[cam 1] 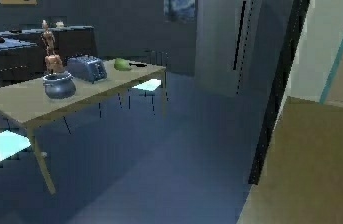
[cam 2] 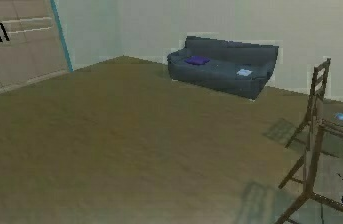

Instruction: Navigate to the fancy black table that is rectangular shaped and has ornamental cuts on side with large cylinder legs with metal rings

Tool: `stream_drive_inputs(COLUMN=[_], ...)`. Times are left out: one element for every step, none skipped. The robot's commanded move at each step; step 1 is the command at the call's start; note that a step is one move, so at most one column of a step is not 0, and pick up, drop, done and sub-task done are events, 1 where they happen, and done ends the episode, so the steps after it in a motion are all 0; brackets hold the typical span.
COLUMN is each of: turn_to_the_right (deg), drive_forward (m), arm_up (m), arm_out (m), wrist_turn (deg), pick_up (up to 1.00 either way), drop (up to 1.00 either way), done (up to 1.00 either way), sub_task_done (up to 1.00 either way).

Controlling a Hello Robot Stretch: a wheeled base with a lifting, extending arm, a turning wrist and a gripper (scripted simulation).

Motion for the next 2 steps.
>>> stream_drive_inputs(turn_to_the_right=[-45.0, -24.0], drive_forward=[0.00, 0.00], arm_up=[0.00, 0.00], arm_out=[0.00, 0.00], wrist_turn=[0.0, 0.0], pick_up=[0.00, 0.00], drop=[0.00, 0.00], done=[0.00, 0.00], sub_task_done=[0.00, 0.00])
